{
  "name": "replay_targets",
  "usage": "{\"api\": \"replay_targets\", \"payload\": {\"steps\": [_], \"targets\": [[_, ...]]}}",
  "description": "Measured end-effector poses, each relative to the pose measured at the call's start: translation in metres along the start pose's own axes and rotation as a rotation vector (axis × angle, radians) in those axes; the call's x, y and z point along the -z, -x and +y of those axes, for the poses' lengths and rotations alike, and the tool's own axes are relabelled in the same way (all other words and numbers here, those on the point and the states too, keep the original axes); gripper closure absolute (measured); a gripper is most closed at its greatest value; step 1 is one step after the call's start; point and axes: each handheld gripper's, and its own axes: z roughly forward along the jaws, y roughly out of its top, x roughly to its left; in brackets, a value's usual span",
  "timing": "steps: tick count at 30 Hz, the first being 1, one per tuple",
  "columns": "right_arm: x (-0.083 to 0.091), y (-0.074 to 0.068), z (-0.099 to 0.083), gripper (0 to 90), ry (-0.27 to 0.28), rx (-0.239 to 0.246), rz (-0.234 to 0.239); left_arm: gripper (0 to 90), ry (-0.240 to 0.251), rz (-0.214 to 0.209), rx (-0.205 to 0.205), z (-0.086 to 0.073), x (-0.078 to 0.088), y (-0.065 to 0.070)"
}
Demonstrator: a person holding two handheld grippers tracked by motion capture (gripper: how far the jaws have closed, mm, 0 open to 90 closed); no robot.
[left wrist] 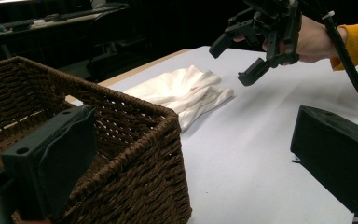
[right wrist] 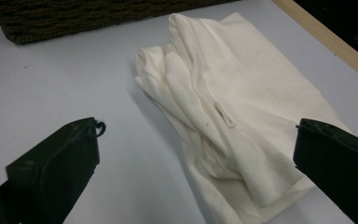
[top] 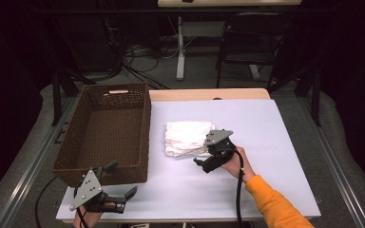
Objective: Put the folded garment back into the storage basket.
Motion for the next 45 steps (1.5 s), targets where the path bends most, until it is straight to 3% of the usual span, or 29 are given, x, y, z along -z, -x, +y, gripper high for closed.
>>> {"api": "replay_targets", "payload": {"steps": [18, 24, 32, 45], "targets": [[-0.024, 0.008, 0.006, 3.2, -0.05, 0.03, 0.014, 0.3, 0.0, -0.002, 0.001, 0.0, 0.0, 0.0], [-0.036, 0.008, 0.005, 6.1, -0.096, 0.042, 0.015, 0.2, 0.0, -0.001, 0.002, 0.0, 0.0, 0.0], [-0.051, 0.009, 0.002, 23.0, -0.138, 0.052, 0.004, 0.3, -0.001, 0.001, 0.001, 0.0, 0.0, 0.0], [-0.063, 0.009, -0.001, 40.2, -0.171, 0.07, -0.022, 0.2, -0.007, 0.0, 0.005, 0.0, 0.0, 0.0]]}}
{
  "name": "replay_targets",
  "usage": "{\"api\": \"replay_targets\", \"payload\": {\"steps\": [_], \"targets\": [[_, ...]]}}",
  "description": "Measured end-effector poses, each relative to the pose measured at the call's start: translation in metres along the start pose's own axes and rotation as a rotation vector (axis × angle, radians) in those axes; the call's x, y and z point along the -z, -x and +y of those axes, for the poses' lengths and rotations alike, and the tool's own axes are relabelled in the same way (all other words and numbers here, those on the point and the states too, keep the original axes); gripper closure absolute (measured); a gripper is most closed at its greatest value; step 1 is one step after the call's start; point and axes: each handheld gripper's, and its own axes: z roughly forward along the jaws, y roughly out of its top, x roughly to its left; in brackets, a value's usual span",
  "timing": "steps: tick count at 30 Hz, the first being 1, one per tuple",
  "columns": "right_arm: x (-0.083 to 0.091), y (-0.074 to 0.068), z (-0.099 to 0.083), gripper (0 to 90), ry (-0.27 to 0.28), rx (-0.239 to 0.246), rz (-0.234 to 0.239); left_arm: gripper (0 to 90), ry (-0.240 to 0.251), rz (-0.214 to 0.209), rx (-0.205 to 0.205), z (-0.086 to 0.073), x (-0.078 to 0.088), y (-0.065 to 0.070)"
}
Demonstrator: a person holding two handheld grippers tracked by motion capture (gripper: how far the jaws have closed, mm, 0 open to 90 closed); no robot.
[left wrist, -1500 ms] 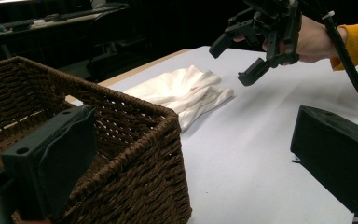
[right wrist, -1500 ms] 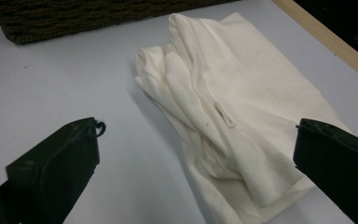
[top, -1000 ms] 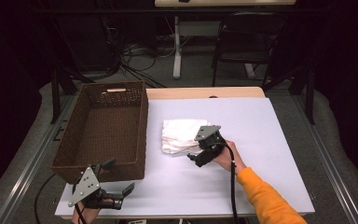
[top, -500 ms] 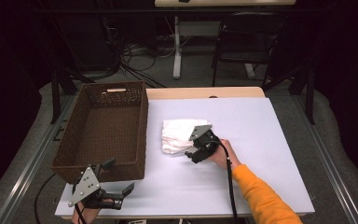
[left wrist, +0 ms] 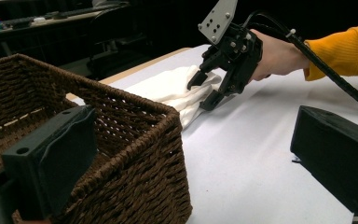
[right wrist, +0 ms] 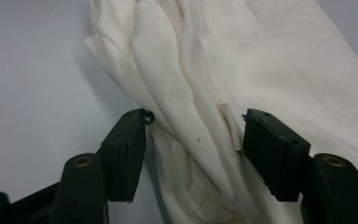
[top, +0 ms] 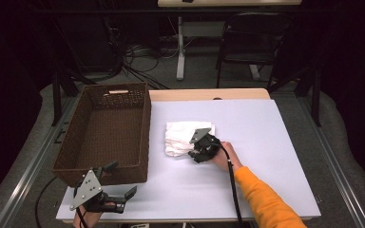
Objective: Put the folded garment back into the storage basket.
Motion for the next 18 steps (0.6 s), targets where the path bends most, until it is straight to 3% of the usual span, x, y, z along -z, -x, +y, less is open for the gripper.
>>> {"api": "replay_targets", "payload": {"steps": [4, 9, 18], "targets": [[-0.0035, -0.0015, -0.0008, 44.2, -0.027, 0.006, -0.014, 0.3, -0.001, 0.003, 0.001, 0.0, 0.0002, 0.0001], [-0.0041, -0.0014, -0.0006, 48.0, -0.024, 0.008, -0.016, 0.3, -0.002, 0.004, 0.001, 0.0, 0.0002, 0.0001], [-0.0054, -0.0019, -0.002, 62.6, -0.014, 0.009, -0.016, 0.3, -0.005, 0.009, 0.004, -0.0001, 0.0002, 0.0004]]}}
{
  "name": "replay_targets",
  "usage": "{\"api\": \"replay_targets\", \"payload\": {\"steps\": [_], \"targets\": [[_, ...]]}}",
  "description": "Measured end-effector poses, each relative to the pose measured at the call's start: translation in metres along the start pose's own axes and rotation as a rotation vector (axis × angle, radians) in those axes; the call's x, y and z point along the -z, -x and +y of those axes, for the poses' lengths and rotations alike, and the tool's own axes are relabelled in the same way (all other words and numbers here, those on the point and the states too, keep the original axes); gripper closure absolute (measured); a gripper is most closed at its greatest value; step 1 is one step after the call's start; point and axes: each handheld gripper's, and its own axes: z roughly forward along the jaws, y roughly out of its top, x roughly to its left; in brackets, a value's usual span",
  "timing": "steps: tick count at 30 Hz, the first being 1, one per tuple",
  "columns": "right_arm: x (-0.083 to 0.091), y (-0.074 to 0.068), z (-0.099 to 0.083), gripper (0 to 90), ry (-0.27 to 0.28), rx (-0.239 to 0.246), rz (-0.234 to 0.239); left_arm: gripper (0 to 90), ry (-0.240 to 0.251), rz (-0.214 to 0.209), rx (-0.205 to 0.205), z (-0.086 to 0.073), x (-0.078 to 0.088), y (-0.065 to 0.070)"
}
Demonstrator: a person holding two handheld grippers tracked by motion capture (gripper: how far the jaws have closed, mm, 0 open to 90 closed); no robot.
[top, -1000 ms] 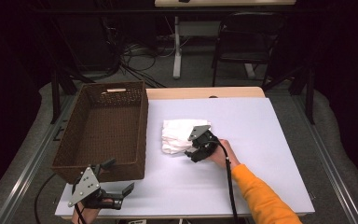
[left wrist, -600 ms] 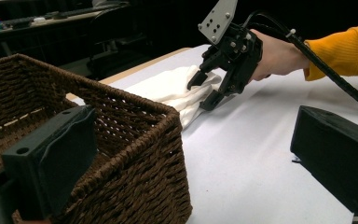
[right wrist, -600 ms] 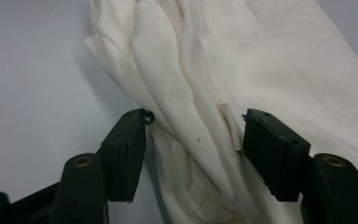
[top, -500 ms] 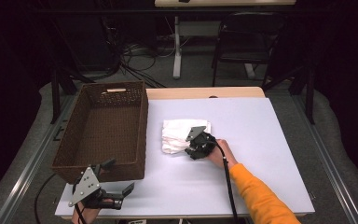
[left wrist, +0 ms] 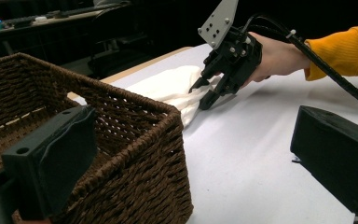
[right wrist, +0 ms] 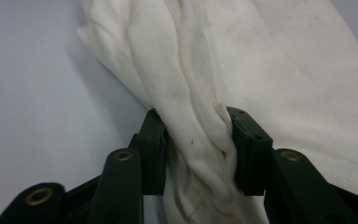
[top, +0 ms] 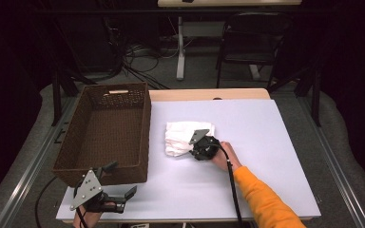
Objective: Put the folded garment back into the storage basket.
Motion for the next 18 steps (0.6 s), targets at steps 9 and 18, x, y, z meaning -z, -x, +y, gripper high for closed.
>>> {"api": "replay_targets", "payload": {"steps": [9, 18], "targets": [[-0.0012, -0.0004, 0.0005, 71.0, -0.003, -0.006, -0.02, 0.3, -0.002, 0.003, -0.002, 0.0, 0.0, -0.0006], [0.0017, -0.0017, 0.002, 74.7, -0.005, 0.005, -0.048, 0.3, 0.005, 0.009, -0.004, 0.0005, 0.0011, -0.0004]]}}
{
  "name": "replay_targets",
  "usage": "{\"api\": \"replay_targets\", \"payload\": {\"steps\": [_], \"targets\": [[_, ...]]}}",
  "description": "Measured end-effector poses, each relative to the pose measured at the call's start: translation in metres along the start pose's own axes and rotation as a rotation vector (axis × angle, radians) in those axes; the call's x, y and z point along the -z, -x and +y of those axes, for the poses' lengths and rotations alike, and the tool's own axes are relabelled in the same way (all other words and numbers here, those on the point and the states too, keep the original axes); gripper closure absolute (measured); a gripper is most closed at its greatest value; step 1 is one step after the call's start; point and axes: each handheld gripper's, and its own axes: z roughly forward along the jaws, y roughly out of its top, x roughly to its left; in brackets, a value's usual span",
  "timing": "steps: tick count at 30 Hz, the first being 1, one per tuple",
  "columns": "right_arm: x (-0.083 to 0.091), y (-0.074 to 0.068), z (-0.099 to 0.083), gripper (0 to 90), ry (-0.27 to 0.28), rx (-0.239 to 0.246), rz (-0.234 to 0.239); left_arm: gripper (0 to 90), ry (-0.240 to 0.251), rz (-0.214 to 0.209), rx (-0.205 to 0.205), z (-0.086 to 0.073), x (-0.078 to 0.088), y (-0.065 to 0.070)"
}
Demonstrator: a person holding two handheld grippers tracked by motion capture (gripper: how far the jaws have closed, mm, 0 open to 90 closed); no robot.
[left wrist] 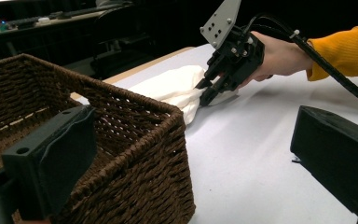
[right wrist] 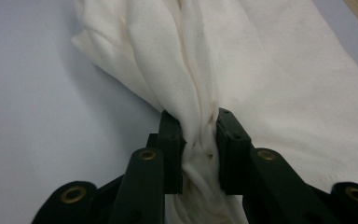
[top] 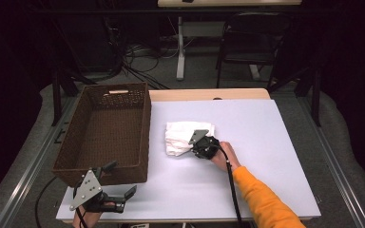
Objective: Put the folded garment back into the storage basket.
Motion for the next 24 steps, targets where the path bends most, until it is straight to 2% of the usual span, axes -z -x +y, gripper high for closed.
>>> {"api": "replay_targets", "payload": {"steps": [12, 24], "targets": [[0.01, 0.002, 0.004, 75.2, 0.028, 0.013, -0.036, 0.3, -0.001, 0.002, -0.003, 0.0, 0.0, 0.0], [0.019, 0.003, 0.008, 75.5, 0.07, 0.003, -0.07, 0.3, -0.007, 0.003, -0.008, 0.0, 0.0, 0.0]]}}
